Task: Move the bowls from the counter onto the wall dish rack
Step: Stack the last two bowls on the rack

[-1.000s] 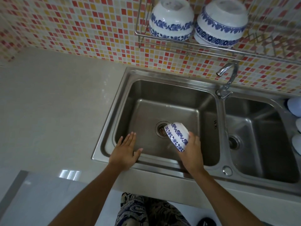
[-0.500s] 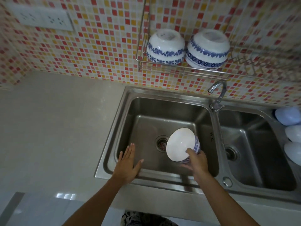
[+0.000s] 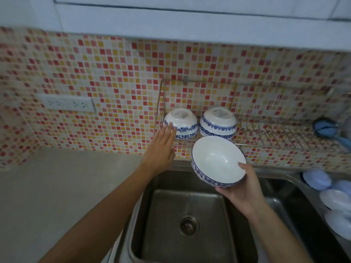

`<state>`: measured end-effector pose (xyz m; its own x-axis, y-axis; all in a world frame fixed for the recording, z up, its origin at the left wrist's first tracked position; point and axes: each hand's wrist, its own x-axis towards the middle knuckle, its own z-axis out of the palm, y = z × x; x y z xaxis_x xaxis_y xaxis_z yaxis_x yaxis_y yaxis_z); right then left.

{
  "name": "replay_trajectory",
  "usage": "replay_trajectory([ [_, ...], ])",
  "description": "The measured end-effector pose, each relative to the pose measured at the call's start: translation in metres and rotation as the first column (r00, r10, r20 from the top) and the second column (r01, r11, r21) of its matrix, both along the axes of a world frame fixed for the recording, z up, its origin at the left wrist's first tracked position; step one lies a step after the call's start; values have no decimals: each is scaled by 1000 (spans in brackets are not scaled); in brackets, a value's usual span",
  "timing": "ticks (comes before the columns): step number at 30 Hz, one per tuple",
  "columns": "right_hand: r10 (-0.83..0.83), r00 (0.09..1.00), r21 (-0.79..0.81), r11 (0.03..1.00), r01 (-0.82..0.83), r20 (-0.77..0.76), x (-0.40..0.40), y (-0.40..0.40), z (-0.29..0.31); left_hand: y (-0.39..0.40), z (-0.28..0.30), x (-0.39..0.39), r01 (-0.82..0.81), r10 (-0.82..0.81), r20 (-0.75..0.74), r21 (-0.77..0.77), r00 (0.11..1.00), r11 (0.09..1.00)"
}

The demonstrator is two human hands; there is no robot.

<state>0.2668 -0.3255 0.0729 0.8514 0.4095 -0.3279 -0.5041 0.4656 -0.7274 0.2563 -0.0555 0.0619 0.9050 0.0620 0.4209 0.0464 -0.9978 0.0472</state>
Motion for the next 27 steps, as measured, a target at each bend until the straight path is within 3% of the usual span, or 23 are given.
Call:
replay_trajectory([
  [4, -6, 996, 16, 1000, 4, 91, 19, 14, 33, 9, -7, 9, -84, 94, -107, 93, 990, 992],
  [8, -7, 983, -10, 1000, 9, 184, 44, 27, 68, 12, -9, 9, -65, 78, -134, 99, 988, 993],
  [13, 6, 924, -181, 981, 69, 383, 74, 48, 101, 13, -7, 8, -55, 67, -164, 79, 984, 995],
  [17, 50, 790, -405, 878, 256, 610, 97, 71, 112, 14, -6, 9, -46, 53, -170, 49, 984, 998],
  [21, 225, 575, -558, 659, 505, 787, 119, 92, 109, 14, -8, 10, -40, 45, -158, 36, 986, 999],
  [24, 412, 423, -589, 528, 612, 807, 132, 106, 103, 15, -10, 10, -39, 44, -152, 36, 987, 999],
  [27, 566, 300, -602, 477, 641, 768, 136, 117, 97, 14, -9, 11, -41, 42, -138, 12, 990, 999],
])
